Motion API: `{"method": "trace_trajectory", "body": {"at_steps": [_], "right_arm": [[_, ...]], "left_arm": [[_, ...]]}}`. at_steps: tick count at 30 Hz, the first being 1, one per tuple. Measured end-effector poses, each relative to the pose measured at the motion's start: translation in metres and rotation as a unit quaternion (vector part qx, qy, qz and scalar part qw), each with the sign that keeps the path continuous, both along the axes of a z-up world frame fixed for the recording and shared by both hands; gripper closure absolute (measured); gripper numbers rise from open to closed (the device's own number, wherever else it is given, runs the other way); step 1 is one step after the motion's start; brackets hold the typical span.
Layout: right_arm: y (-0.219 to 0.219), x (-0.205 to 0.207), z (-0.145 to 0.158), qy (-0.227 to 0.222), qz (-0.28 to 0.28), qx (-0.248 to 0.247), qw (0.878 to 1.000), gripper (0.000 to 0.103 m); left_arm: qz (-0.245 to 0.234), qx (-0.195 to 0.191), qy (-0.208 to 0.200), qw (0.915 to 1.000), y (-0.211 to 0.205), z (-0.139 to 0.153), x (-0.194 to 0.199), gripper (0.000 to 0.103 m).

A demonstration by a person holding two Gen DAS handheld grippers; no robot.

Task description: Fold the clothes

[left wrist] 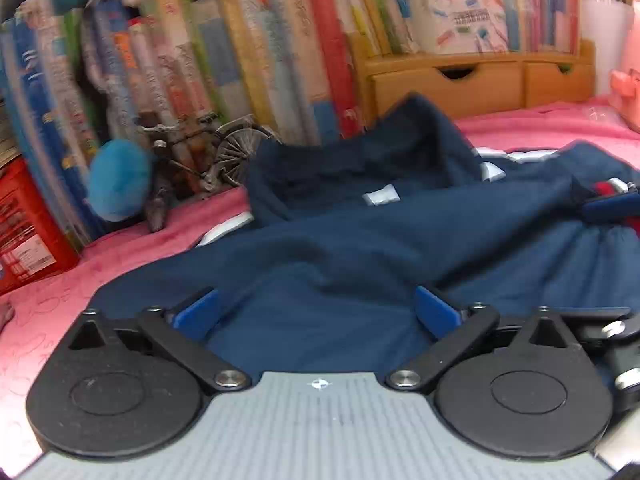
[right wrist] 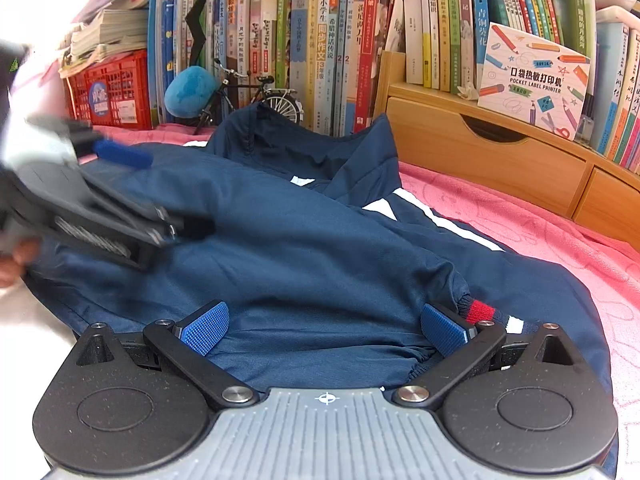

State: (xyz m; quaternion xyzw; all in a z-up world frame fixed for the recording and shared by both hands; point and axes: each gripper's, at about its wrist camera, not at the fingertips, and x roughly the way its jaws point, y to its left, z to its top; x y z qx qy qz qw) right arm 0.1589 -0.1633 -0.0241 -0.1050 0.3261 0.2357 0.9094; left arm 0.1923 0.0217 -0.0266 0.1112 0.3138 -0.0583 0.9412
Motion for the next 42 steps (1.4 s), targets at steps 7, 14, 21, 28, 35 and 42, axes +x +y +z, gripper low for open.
{"method": "trace_trajectory", "body": {"at_steps": [7,14,21,28,35,42], "right_arm": [[0.002,-0.001,-0.001,-0.001,-0.004,-0.001,1.000,0.000],[0.001,0.000,-0.001,0.000,-0.006,-0.001,1.000,0.000],[0.001,0.000,0.000,0.001,-0.007,-0.001,1.000,0.000],[0.002,0.000,0.000,0.002,-0.006,-0.001,1.000,0.000],[0.003,0.001,0.000,0.004,-0.001,0.001,1.000,0.000],[0.003,0.000,0.000,0.003,0.000,0.000,1.000,0.000]], "left_arm": [[0.004,-0.023,0.011,0.9997,0.011,-0.001,0.004,0.000],[0.008,-0.045,0.022,0.9987,0.022,-0.002,0.007,0.000],[0.016,-0.064,0.032,0.9973,0.036,-0.003,0.011,0.000],[0.015,-0.081,0.040,0.9958,0.075,-0.004,0.013,0.000],[0.003,-0.092,0.040,0.9949,0.096,-0.003,0.012,0.000],[0.019,-0.104,0.016,0.9943,0.104,0.012,-0.008,0.004]]}}
